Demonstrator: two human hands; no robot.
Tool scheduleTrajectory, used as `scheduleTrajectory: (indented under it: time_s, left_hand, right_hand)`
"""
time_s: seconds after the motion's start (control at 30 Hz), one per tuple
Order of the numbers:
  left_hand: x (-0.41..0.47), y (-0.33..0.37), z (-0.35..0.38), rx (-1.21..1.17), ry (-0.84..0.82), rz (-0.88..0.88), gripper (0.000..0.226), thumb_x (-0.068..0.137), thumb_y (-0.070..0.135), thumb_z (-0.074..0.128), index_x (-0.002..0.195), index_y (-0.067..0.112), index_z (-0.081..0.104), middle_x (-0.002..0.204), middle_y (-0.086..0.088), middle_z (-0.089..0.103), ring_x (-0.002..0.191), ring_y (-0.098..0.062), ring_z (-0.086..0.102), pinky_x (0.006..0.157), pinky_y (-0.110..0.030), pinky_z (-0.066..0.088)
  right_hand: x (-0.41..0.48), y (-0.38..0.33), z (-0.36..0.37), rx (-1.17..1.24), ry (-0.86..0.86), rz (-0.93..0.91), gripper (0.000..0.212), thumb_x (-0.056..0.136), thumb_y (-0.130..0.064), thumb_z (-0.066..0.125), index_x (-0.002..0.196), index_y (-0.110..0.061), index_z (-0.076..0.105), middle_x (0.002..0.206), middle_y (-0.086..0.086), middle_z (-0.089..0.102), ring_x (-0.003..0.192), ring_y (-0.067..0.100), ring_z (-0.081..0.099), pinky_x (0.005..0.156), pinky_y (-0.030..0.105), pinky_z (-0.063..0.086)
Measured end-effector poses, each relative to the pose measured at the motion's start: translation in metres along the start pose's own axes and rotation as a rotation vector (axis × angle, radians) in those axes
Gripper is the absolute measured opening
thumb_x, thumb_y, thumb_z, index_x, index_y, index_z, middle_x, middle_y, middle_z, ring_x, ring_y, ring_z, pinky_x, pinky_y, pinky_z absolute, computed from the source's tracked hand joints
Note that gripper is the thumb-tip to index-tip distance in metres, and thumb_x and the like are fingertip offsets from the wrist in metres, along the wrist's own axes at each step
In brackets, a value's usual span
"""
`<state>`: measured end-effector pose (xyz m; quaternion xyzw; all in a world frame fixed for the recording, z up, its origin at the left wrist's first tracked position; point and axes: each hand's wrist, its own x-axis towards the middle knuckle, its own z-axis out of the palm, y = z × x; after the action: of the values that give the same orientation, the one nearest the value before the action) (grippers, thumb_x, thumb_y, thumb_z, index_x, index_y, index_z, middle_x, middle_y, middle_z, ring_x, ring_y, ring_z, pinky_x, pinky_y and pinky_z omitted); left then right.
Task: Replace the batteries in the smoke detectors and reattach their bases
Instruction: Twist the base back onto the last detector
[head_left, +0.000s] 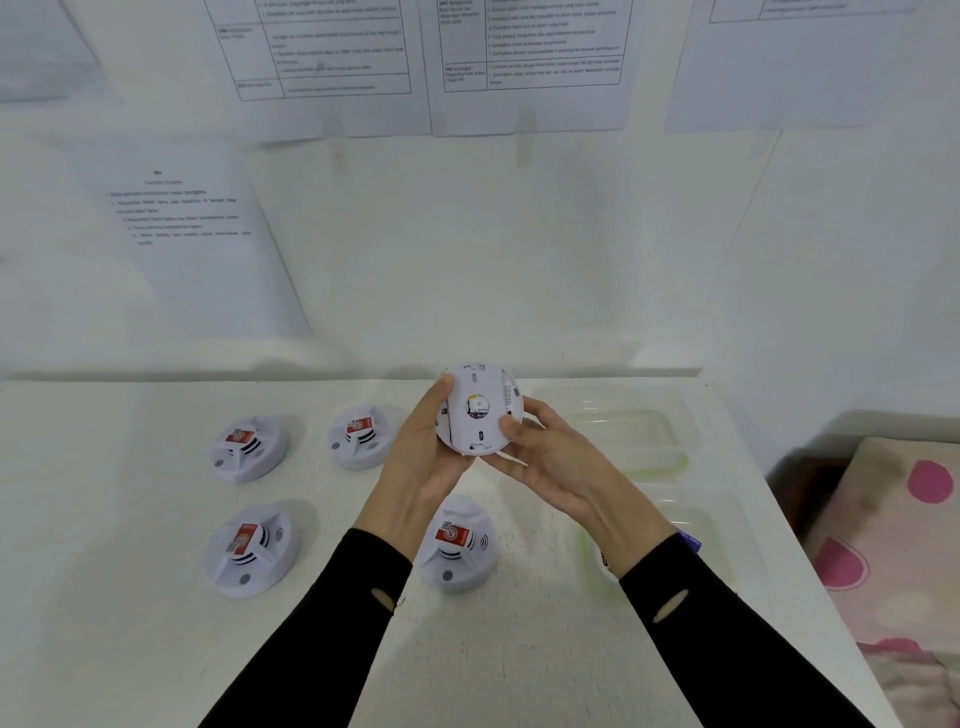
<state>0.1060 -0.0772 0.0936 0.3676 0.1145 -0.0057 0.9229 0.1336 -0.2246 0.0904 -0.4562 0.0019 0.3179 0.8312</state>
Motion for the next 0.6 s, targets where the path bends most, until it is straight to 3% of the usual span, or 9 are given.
scheduleTrajectory:
  time_s: [0.1, 0.17, 0.23, 0.33, 0.43, 0.6]
  left_hand:
    - [0.003, -0.010, -0.003, 0.055, -0.025, 0.049, 0.042, 0.098, 0.024, 0.052, 0.131, -0.003, 0.054, 0.138, -0.030, 0.055, 0.121, -0.044, 0.059, 0.089, -0.052, 0.055]
    - [0.005, -0.017, -0.005, 0.073, -0.010, 0.047, 0.048, 0.099, 0.026, 0.054, 0.136, -0.004, 0.049, 0.141, -0.030, 0.052, 0.126, -0.045, 0.055, 0.092, -0.053, 0.052]
    - [0.005, -0.020, -0.006, 0.051, 0.016, 0.017, 0.059, 0.099, 0.036, 0.057, 0.144, 0.001, 0.042, 0.141, -0.025, 0.054, 0.128, -0.040, 0.056, 0.094, -0.051, 0.053]
    - [0.002, -0.015, -0.005, 0.030, 0.007, -0.075, 0.063, 0.096, 0.057, 0.046, 0.134, 0.008, 0.058, 0.126, -0.015, 0.066, 0.115, -0.029, 0.065, 0.094, -0.045, 0.052]
    - [0.002, -0.010, -0.007, 0.001, 0.008, -0.073, 0.054, 0.098, 0.052, 0.041, 0.118, 0.009, 0.066, 0.113, -0.014, 0.071, 0.100, -0.027, 0.070, 0.086, -0.040, 0.056]
    - [0.006, -0.012, -0.001, -0.087, 0.045, 0.057, 0.031, 0.097, 0.037, 0.045, 0.119, 0.022, 0.061, 0.113, -0.015, 0.067, 0.096, -0.029, 0.067, 0.080, -0.039, 0.059]
  right_hand:
    - [-0.001, 0.007, 0.009, -0.380, 0.147, -0.184, 0.041, 0.094, -0.011, 0.060, 0.132, -0.019, 0.048, 0.129, 0.007, 0.056, 0.110, 0.019, 0.063, 0.088, 0.030, 0.055]
    - [0.000, 0.014, 0.019, -0.690, 0.285, -0.398, 0.049, 0.089, -0.025, 0.067, 0.133, -0.026, 0.045, 0.132, -0.004, 0.046, 0.118, 0.008, 0.051, 0.090, 0.010, 0.044]
    - [0.001, 0.019, 0.025, -0.903, 0.357, -0.548, 0.056, 0.082, -0.035, 0.073, 0.131, -0.023, 0.049, 0.131, -0.007, 0.038, 0.122, 0.005, 0.038, 0.084, -0.002, 0.031]
    - [0.002, 0.020, 0.029, -0.997, 0.376, -0.597, 0.055, 0.077, -0.038, 0.076, 0.125, -0.021, 0.054, 0.123, -0.007, 0.044, 0.119, 0.011, 0.039, 0.088, 0.006, 0.032]
    - [0.006, 0.021, 0.029, -1.089, 0.356, -0.607, 0.060, 0.072, -0.038, 0.077, 0.124, -0.023, 0.052, 0.118, -0.011, 0.046, 0.115, 0.011, 0.048, 0.099, 0.026, 0.032]
    - [0.006, 0.028, 0.032, -1.008, 0.411, -0.677, 0.066, 0.066, -0.033, 0.082, 0.122, -0.015, 0.051, 0.110, -0.009, 0.044, 0.111, 0.013, 0.047, 0.087, 0.021, 0.046]
